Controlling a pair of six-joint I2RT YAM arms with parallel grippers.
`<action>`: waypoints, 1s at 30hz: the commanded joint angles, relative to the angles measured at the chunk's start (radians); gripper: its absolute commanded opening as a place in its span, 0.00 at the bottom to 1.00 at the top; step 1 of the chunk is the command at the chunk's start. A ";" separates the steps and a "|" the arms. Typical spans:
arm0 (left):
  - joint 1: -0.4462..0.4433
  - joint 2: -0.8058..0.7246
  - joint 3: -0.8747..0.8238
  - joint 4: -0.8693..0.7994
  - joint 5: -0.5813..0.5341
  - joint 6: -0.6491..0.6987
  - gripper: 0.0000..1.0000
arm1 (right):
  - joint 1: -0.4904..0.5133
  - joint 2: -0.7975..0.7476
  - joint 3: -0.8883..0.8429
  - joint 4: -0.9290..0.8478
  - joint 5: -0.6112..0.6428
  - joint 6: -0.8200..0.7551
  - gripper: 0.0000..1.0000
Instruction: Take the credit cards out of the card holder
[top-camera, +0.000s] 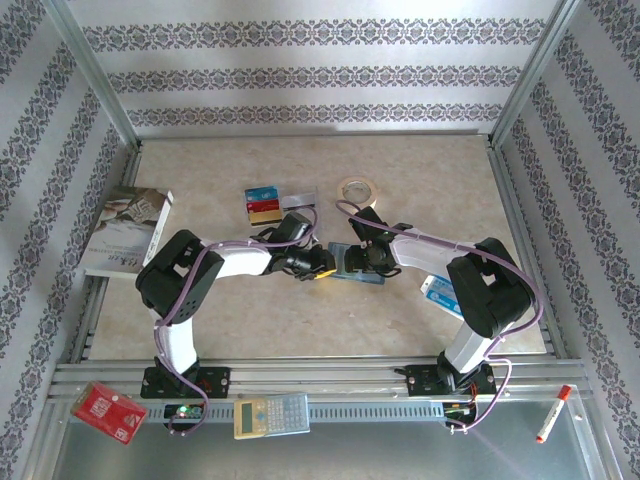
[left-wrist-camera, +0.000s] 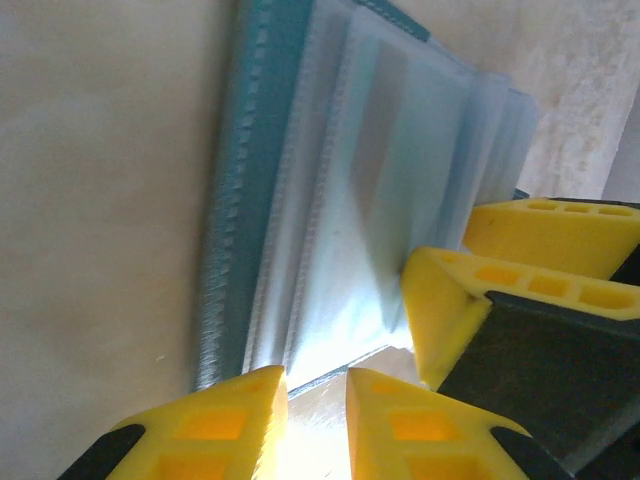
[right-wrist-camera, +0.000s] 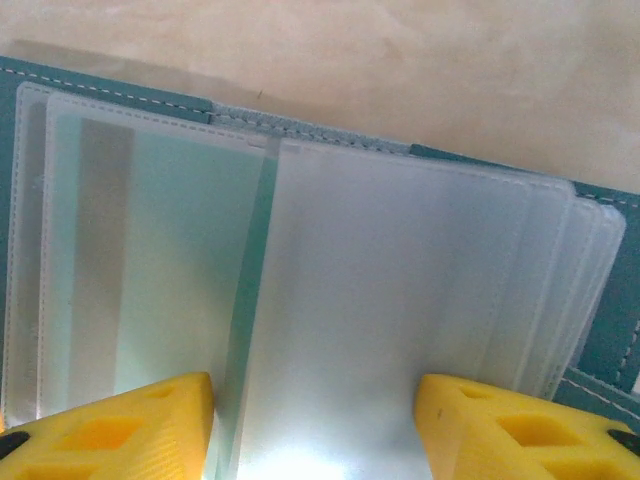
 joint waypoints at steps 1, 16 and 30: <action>-0.018 0.010 0.053 -0.046 -0.042 -0.019 0.23 | -0.009 0.046 -0.042 -0.045 -0.023 -0.007 0.59; -0.032 0.076 0.068 -0.122 -0.097 -0.046 0.26 | -0.010 0.049 -0.049 -0.034 -0.030 0.000 0.58; -0.047 0.101 0.146 -0.190 -0.016 0.025 0.27 | -0.047 0.063 -0.084 0.032 -0.145 0.018 0.57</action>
